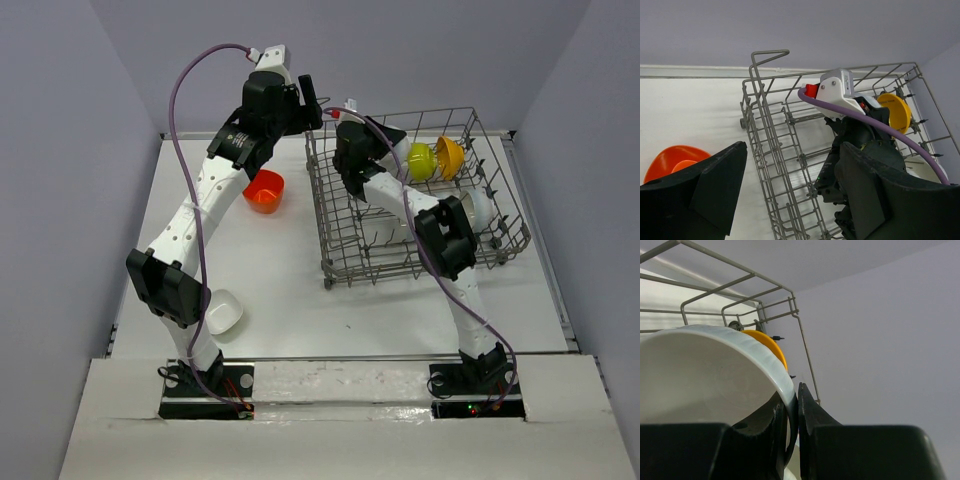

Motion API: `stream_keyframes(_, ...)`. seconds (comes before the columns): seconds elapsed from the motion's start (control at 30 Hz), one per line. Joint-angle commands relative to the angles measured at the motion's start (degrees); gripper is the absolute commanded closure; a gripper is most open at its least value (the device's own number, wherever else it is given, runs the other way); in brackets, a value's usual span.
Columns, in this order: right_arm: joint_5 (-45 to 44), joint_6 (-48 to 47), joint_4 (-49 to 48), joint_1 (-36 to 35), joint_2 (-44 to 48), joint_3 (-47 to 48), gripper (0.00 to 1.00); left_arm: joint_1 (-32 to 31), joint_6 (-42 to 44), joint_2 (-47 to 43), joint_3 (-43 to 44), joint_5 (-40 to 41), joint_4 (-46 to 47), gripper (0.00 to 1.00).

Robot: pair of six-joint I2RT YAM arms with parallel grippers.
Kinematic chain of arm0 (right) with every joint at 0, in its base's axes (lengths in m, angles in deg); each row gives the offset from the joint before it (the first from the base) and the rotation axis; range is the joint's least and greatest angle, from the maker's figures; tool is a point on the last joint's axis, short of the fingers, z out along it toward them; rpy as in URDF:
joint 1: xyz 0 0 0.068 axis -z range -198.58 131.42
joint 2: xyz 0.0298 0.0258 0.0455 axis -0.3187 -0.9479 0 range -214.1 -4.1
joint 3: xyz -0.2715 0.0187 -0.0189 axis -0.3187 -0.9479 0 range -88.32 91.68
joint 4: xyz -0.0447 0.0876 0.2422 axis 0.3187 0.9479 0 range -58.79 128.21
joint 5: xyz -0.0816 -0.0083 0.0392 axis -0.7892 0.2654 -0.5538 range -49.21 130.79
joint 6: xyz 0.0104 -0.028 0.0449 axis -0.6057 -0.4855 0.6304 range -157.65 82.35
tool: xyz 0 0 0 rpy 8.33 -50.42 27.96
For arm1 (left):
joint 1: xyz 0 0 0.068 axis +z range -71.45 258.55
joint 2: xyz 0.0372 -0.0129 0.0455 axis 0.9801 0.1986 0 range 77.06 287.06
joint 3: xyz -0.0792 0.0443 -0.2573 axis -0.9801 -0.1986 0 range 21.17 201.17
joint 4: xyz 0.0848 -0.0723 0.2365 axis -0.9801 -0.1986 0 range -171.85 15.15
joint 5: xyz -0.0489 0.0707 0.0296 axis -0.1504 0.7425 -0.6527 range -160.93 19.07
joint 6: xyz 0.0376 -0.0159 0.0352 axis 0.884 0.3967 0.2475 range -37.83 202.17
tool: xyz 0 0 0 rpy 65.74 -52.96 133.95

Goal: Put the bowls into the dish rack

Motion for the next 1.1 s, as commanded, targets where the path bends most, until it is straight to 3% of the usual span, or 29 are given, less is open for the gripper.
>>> stream_keyframes(0.0, -2.7, -1.0, -0.1, 0.9, -1.1, 2.3, 0.99, 0.1, 0.5, -1.8, 3.1, -1.1, 1.0, 0.16)
stream_keyframes(1.07, 0.2, -1.3, 0.4, 0.4, -6.1, 0.2, 0.99, 0.1, 0.6, -1.1, 3.8, -2.1, 0.7, 0.16)
